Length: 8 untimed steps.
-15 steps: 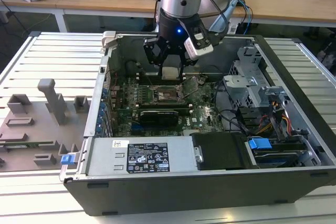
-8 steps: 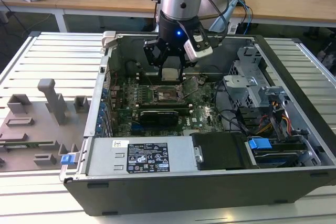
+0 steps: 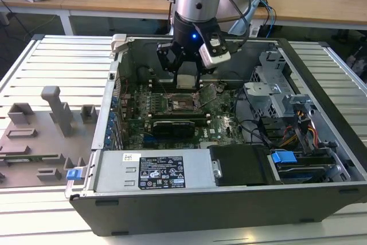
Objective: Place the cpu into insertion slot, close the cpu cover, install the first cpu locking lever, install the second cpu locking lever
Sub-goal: 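Place the cpu into insertion slot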
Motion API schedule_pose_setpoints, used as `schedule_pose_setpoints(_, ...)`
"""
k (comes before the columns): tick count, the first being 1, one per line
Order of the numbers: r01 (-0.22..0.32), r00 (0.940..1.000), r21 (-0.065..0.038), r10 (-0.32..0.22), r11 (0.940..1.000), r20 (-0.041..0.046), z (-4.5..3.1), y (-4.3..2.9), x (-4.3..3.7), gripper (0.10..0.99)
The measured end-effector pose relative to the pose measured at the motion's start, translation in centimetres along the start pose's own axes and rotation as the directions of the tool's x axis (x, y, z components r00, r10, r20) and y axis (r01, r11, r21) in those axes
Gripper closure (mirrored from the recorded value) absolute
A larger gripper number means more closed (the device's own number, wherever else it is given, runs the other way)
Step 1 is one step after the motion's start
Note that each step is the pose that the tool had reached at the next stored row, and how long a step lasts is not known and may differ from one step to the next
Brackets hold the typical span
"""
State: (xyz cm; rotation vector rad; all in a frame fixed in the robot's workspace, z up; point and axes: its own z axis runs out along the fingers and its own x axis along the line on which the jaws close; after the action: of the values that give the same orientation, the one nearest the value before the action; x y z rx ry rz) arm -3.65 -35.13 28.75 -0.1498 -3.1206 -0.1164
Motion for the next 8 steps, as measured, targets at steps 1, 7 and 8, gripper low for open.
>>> schedule_pose_setpoints(1,-0.009,1.0000,0.001,0.009,1.0000,0.0008,0.00,0.00,0.00,0.541)
schedule_pose_setpoints(7,-0.057,0.9983,0.006,0.057,0.9983,0.0051,0.03,0.00,0.00,0.541)
schedule_pose_setpoints(8,-0.062,0.9981,0.007,0.062,0.9981,0.0056,0.04,0.00,0.00,0.541)
